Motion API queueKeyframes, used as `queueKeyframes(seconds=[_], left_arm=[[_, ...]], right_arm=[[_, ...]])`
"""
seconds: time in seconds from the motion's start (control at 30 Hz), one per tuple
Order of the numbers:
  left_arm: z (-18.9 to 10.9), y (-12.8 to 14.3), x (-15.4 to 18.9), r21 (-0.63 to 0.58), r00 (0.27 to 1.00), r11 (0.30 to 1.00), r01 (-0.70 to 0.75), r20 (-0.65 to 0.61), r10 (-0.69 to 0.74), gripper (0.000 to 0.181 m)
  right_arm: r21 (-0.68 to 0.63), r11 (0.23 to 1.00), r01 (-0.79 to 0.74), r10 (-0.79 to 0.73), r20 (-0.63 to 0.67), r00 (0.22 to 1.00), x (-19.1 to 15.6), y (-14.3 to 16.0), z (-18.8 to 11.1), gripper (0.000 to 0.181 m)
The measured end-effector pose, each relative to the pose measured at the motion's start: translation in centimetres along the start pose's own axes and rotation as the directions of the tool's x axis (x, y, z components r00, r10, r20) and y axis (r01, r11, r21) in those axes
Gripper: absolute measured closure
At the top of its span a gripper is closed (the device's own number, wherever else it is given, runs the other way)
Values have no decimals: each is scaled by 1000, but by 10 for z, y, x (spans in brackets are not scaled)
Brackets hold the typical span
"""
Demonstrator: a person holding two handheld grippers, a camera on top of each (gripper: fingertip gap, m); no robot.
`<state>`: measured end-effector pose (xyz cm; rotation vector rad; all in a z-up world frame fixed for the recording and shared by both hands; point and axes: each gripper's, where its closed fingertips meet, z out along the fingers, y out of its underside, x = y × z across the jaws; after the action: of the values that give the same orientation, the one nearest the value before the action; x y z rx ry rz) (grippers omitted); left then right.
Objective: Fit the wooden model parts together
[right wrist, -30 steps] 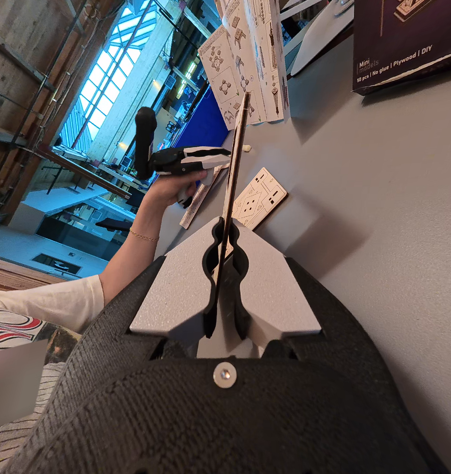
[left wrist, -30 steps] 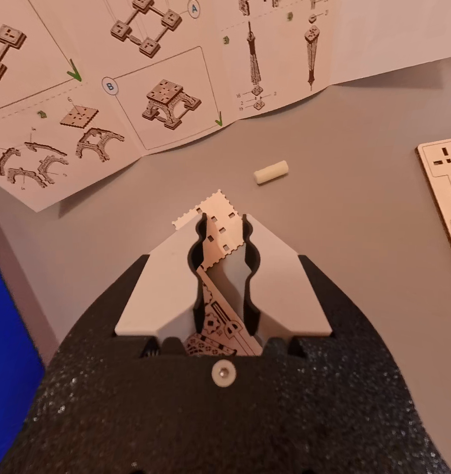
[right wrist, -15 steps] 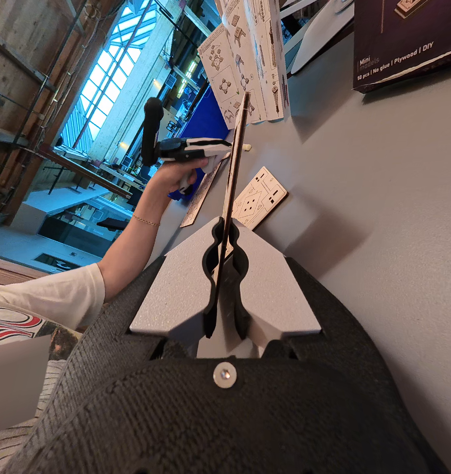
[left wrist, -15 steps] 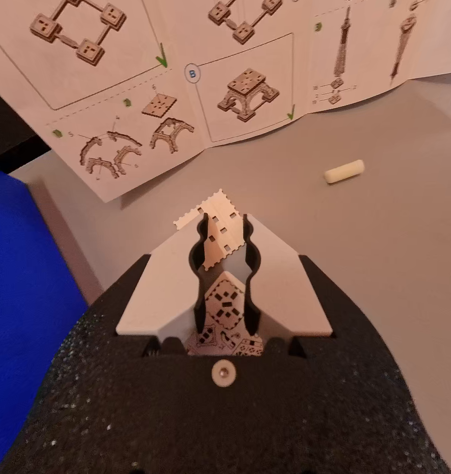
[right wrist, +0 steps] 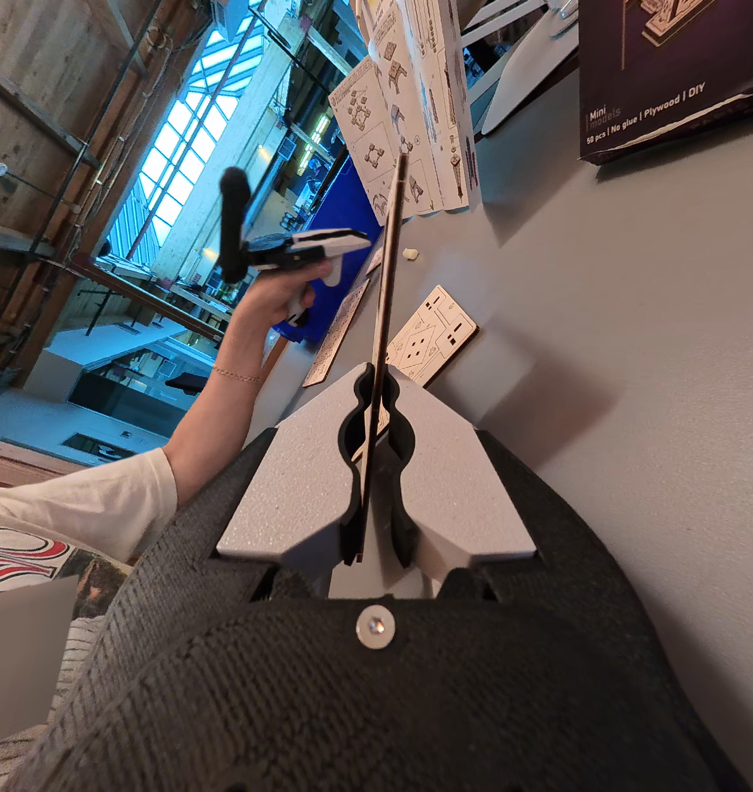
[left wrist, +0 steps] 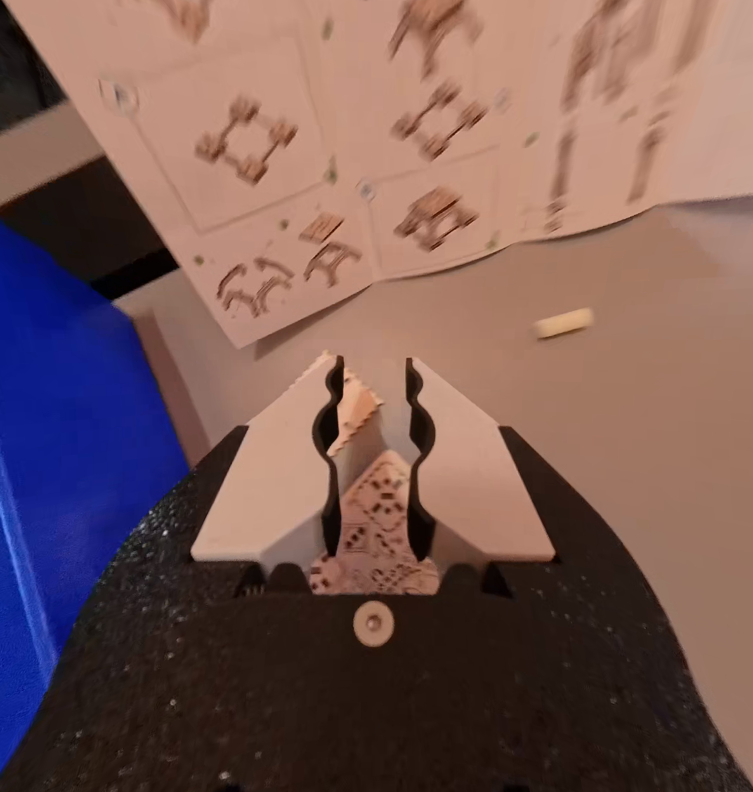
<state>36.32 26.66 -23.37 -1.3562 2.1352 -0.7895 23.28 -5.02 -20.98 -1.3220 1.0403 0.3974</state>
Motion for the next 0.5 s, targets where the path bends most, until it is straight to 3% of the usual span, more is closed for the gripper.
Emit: queueKeyframes(seconds=[0.1, 0.2, 0.37, 0.5], left_arm=[[-34, -16, 52, 131, 984, 991, 4, -179, 20, 155], [-61, 11, 135, 126, 899, 984, -129, -404, 169, 156], [-70, 56, 213, 112, 821, 948, -299, -475, 316, 161], [-66, 72, 232, 91, 830, 936, -341, -438, 345, 165]], right_arm=[[11, 1000, -3, 3, 4, 1000, 0, -3, -4, 180], [51, 998, -19, 19, -5, 1000, 4, -14, -18, 180], [91, 996, -20, 23, -42, 999, 10, -23, -27, 180], [68, 998, -11, 15, -54, 998, 12, -18, -23, 180]])
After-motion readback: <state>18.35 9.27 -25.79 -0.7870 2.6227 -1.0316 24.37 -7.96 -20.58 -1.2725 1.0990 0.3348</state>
